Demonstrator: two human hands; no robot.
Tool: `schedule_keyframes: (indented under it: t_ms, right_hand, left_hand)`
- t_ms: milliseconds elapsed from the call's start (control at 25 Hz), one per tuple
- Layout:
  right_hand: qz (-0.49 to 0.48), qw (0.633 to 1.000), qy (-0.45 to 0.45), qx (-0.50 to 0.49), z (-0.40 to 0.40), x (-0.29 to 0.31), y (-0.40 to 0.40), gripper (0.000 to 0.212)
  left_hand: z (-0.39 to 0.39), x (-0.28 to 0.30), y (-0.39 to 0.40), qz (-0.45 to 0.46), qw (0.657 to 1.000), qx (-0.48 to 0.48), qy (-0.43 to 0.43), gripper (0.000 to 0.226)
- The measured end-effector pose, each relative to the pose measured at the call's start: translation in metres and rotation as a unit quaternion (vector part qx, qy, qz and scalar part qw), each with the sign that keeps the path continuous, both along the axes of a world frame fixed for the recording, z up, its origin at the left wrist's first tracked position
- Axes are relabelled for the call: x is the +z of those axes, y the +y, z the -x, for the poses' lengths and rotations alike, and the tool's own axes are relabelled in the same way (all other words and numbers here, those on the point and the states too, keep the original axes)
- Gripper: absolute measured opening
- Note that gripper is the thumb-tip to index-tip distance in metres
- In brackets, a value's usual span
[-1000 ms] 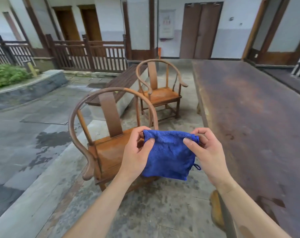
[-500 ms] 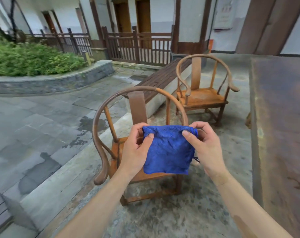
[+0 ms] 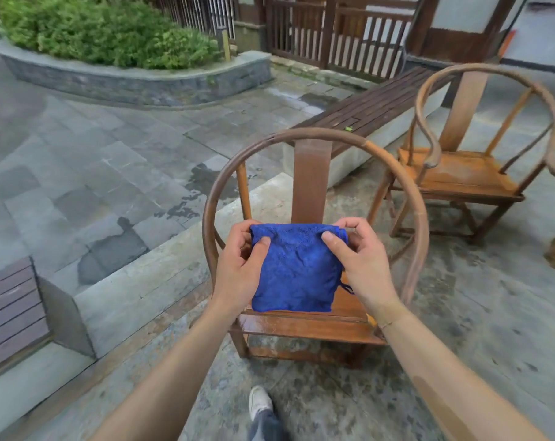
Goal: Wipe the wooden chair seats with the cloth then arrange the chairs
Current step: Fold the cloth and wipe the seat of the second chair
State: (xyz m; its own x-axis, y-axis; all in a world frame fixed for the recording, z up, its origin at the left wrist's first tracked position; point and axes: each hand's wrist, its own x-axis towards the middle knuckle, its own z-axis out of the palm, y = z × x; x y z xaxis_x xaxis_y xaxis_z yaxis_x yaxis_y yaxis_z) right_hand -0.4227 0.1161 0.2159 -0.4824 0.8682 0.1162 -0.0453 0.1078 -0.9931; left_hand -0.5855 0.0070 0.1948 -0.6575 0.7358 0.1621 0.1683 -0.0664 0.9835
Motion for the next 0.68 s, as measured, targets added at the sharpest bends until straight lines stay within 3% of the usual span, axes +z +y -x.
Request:
schedule_keyframes:
  t_ms: [360, 520, 680]
  right_hand:
    - [0.138, 0.983, -0.123, -0.013, 0.103, -0.18, 0.08, 0.019]
    - [0.168, 0.967, -0.193, -0.008, 0.126, -0.298, 0.104, 0.017]
    - [0.181, 0.953, -0.243, 0.002, 0.145, -0.429, 0.117, 0.016]
  left_hand:
    - [0.09, -0.183, 0.076, 0.142, 0.986, 0.041, -0.073, 0.018]
    - [0.102, -0.285, 0.089, 0.226, 0.966, 0.058, -0.114, 0.017]
    - [0.117, -0.403, 0.11, 0.321, 0.939, 0.084, -0.091, 0.013]
